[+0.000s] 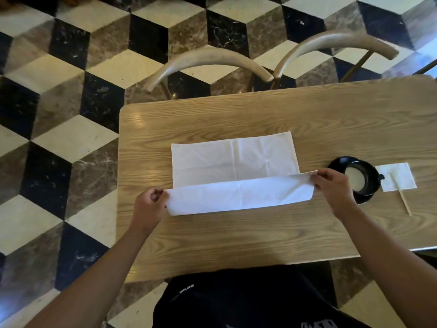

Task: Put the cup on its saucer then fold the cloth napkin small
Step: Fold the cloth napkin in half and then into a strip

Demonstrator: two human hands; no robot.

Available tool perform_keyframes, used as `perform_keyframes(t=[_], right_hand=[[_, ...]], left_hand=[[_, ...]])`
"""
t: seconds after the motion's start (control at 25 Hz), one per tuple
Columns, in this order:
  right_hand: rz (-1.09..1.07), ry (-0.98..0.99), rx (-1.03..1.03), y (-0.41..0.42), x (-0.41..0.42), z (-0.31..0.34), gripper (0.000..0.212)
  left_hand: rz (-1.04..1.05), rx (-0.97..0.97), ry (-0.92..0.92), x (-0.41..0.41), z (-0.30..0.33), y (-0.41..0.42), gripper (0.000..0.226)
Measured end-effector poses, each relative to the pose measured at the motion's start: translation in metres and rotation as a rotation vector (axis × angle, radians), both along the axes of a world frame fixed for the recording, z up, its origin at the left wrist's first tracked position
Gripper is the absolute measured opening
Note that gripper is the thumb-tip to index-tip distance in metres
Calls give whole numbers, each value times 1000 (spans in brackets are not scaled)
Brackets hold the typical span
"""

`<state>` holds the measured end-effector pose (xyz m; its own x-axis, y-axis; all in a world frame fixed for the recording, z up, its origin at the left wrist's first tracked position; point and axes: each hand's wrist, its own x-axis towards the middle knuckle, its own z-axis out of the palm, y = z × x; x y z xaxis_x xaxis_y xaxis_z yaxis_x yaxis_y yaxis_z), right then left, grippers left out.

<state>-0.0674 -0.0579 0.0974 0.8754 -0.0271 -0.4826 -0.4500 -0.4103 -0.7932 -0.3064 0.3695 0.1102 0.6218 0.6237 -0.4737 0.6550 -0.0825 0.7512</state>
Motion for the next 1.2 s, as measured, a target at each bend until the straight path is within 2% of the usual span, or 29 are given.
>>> perform_keyframes(t=[0.2,0.36,0.48,0.6,0.84,1.2], right_hand=[[-21,69,45,18,41,-10,7],[-9,103,-14,34,73,-16,17],[19,89,-56,51,89,-17,5],[40,79,-118,63,105,-23,16],[40,63,-196,75,129,-44,3],[102,6,-412,87,142,-56,22]], left_hand=[[57,-12,-43,39,-2,15,30],[77,25,-73,70,-14,26,19],[105,25,-69,90,-26,36,14],[90,39,-66,108,-37,48,13],[89,78,33,133,-57,65,19],[135,125,97,149,-69,62,25]])
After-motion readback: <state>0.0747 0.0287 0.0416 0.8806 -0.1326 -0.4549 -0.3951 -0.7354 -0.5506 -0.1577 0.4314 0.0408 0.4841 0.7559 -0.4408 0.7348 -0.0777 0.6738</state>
